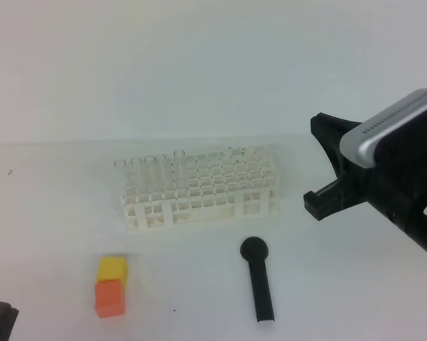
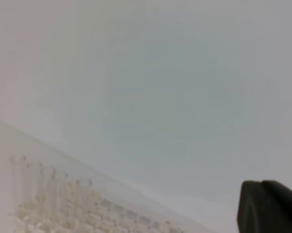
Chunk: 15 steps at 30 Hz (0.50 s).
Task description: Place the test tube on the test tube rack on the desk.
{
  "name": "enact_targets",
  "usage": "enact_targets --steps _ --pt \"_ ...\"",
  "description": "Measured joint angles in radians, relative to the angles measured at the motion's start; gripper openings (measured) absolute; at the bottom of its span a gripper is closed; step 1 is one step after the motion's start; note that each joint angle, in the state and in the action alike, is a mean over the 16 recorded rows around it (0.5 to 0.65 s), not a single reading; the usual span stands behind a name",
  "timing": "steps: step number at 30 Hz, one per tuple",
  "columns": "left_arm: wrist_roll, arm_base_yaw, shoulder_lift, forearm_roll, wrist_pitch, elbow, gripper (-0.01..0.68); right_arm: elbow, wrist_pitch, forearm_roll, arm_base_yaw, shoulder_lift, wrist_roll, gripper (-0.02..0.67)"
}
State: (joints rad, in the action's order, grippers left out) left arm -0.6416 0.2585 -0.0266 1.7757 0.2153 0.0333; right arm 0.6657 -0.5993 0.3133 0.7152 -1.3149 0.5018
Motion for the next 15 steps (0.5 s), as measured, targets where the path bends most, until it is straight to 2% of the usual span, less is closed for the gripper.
enact_targets --steps 8,15 --pt "0.000 0.000 0.000 0.000 0.001 0.000 -0.001 -0.001 0.030 -0.014 -0.059 0.014 0.032 -0.001" --pt "0.000 0.000 0.000 0.000 0.002 0.000 -0.001 -0.002 0.236 -0.154 -0.165 0.099 0.041 -0.001"
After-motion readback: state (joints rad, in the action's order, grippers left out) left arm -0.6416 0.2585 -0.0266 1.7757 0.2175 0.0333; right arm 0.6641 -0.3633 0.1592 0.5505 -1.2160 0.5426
